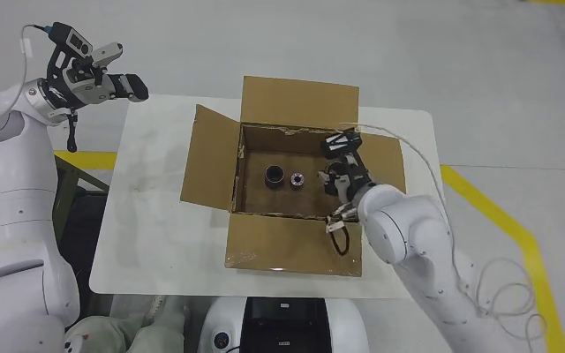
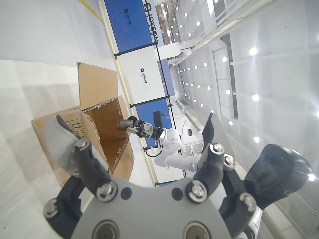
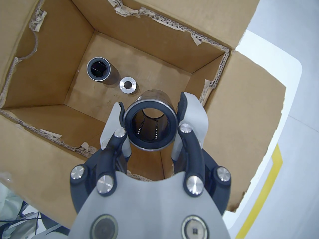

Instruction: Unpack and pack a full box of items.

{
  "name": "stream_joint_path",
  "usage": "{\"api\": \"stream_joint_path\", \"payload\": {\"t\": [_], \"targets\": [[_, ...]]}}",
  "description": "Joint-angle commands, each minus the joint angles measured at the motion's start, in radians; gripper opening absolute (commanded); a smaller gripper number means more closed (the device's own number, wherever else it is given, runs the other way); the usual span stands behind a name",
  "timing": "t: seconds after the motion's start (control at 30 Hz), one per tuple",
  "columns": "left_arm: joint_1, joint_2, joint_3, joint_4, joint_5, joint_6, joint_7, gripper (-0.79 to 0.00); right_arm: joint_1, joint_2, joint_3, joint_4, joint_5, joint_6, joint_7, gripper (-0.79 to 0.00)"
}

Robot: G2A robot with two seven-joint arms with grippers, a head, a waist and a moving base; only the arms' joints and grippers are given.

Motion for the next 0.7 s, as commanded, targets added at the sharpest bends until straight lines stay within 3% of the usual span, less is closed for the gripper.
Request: {"api": "stream_joint_path", "payload": {"t": [0.0,0.27,0.67], "targets": [[0.000,0.000,0.000,0.000,0.000,0.000,0.000,0.000,-0.021,0.002,0.017,-0.023,-0.003,-0.006,-0.004,-0.785],[0.000,0.000,0.000,0.000,0.000,0.000,0.000,0.000,-0.092,0.008,0.069,-0.076,-0.003,-0.024,-0.024,-0.785],[0.000,0.000,0.000,0.000,0.000,0.000,0.000,0.000,-0.092,0.008,0.069,-0.076,-0.003,-0.024,-0.024,-0.785]]}}
